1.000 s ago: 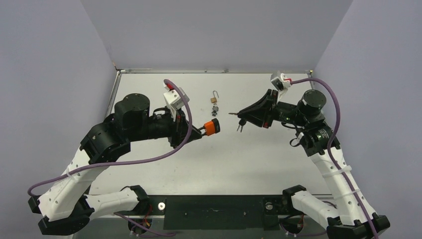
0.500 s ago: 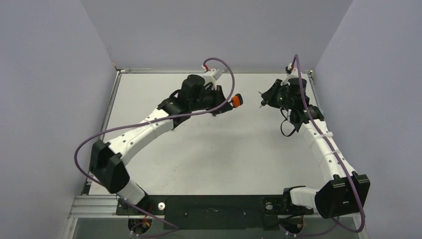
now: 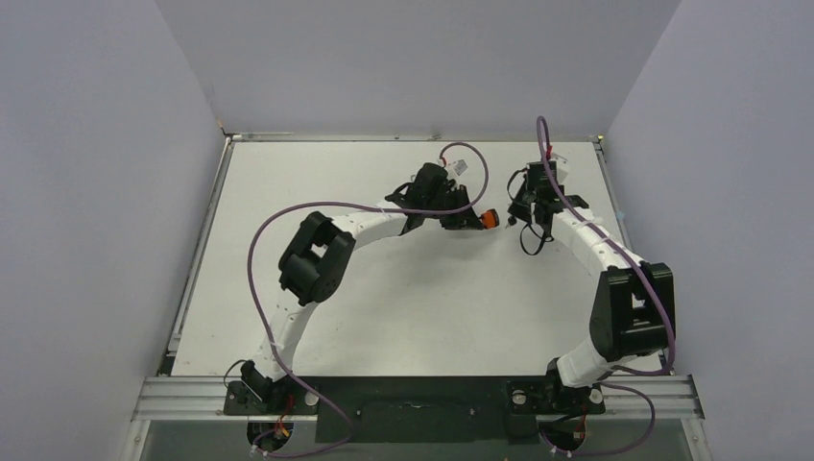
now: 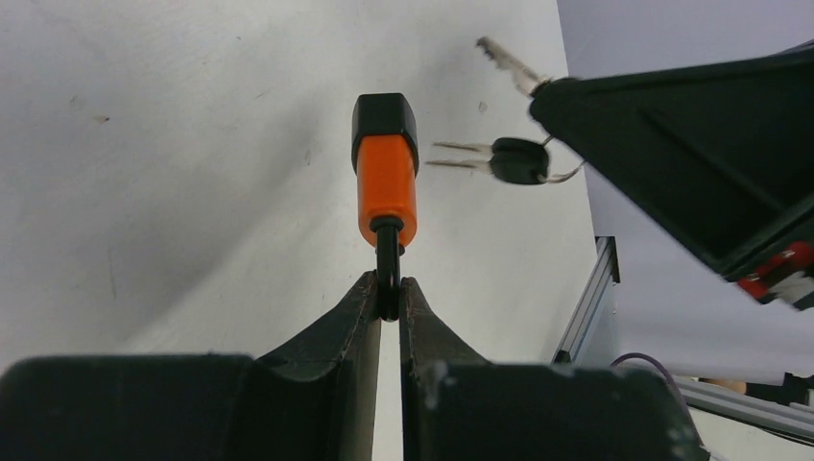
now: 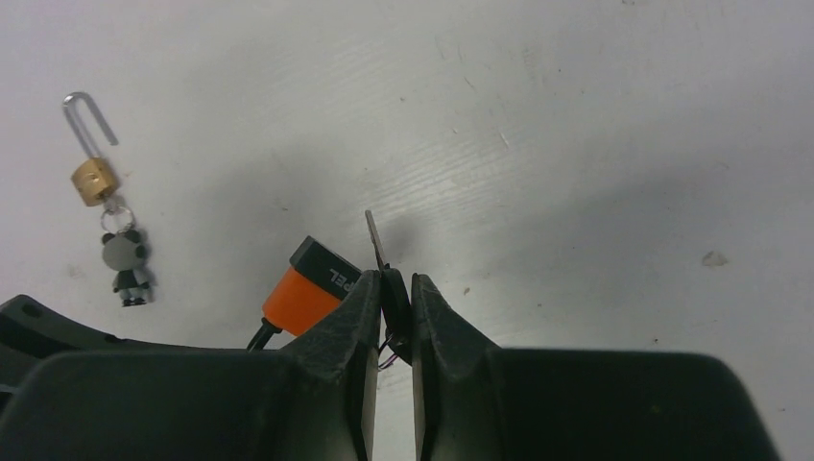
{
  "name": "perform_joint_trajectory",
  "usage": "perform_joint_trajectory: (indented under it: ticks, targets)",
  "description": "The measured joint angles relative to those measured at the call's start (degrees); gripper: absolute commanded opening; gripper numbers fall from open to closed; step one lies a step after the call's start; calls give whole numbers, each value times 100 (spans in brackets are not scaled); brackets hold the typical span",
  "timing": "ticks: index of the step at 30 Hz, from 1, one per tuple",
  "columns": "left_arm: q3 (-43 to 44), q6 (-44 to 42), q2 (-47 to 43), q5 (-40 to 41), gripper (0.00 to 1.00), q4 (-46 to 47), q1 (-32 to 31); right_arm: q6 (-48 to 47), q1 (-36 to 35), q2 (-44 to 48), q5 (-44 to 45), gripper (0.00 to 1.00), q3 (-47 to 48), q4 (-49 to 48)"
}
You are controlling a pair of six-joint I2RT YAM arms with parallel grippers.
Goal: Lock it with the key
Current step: Place the key at the center of the board.
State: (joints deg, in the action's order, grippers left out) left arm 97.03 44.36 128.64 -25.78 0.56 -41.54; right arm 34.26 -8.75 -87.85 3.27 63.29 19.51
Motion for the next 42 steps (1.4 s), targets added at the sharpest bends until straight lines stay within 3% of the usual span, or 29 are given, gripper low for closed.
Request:
perform_joint_trajectory:
  ticks: [9,15,16,20,24,28,36,42]
  targets:
    - [415,697,990,-450,0,619,-4,98,11,-597,197,0,-146,-15]
    - [415,931,1176,-590,0,807,-15,105,52,-837,302,0,-232,-20]
    - [415,938,1176,-592,2,826,-17,127,52,-879,297,2,-232,-50]
    - [415,925,1176,-586,19,822,-39,179,55,-946,299,35,-221,-232]
    - [415,769,1176,-564,30,708,-55,236,52,-1010,291,52,-223,-125]
    - [415,581,1169,-546,36,492,-55,229,48,-1034,275,58,-221,-33]
    - [415,138,780,-424,40,-48,-50,308,-76,-1016,330,60,-186,177]
    - [144,-81,-55,2,41,-566,20,302,-763,-1012,734,62,387,474]
